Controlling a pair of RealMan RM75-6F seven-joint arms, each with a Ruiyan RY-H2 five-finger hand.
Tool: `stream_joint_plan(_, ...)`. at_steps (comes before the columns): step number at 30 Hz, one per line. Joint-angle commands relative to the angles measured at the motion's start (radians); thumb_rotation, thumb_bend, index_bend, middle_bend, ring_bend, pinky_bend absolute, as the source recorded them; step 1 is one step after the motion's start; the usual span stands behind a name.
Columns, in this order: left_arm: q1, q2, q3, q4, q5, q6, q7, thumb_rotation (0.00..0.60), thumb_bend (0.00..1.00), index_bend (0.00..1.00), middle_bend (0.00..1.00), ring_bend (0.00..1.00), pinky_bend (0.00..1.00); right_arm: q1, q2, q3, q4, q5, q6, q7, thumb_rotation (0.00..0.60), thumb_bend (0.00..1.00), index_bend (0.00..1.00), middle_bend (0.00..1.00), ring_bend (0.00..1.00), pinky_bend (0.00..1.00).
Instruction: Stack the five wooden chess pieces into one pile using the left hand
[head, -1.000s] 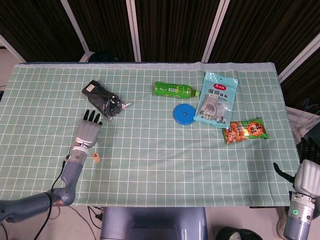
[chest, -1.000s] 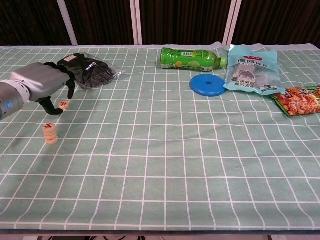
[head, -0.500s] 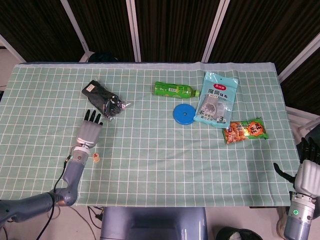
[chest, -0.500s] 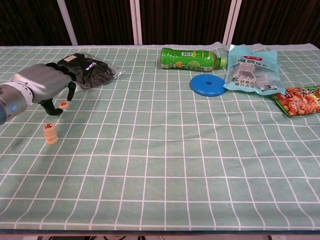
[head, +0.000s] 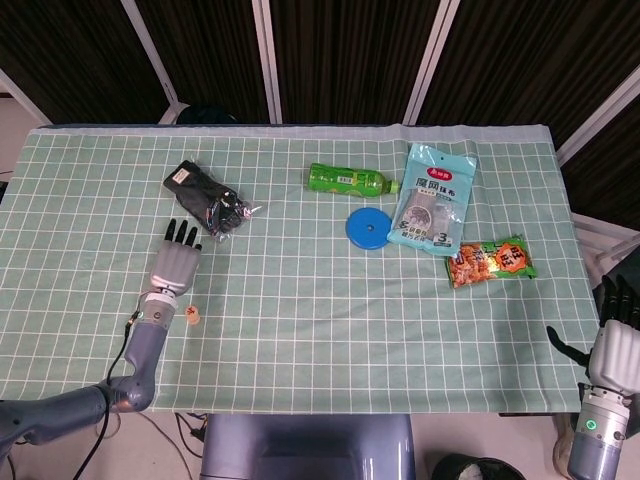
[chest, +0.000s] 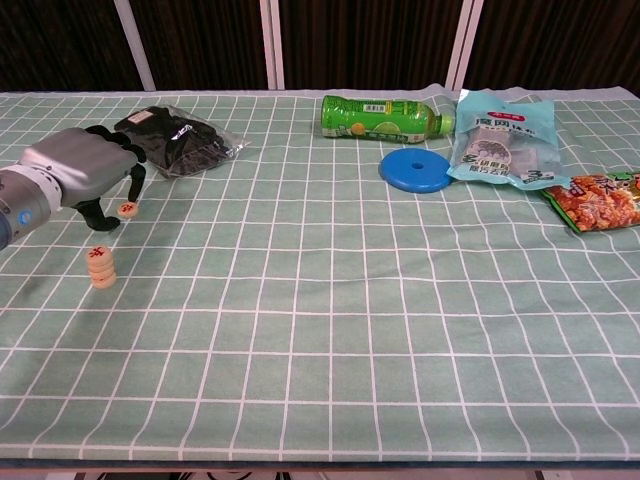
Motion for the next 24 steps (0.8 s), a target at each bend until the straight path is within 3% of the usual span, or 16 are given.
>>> stream_joint_plan(1,-0.001,0.000,0.001,0.000,0.004,0.001,-0.001,0.600,0.29,0.45,0.11,0.00,0.05,0.000,0.000,-0.001,0.000,0.000,-0.001,0.000,0.600,0.25,0.06,0.00,0.02,0.00)
stream_joint_plan(24,-0.003,-0.006,0.003,-0.004,-0.006,0.001,0.027,0.600,0.32,0.50,0.12,0.00,0.06,-0.003,0.006,0.002,-0.006,0.002,-0.003,0.006,0.600,0.25,0.06,0.00,0.02,0.00)
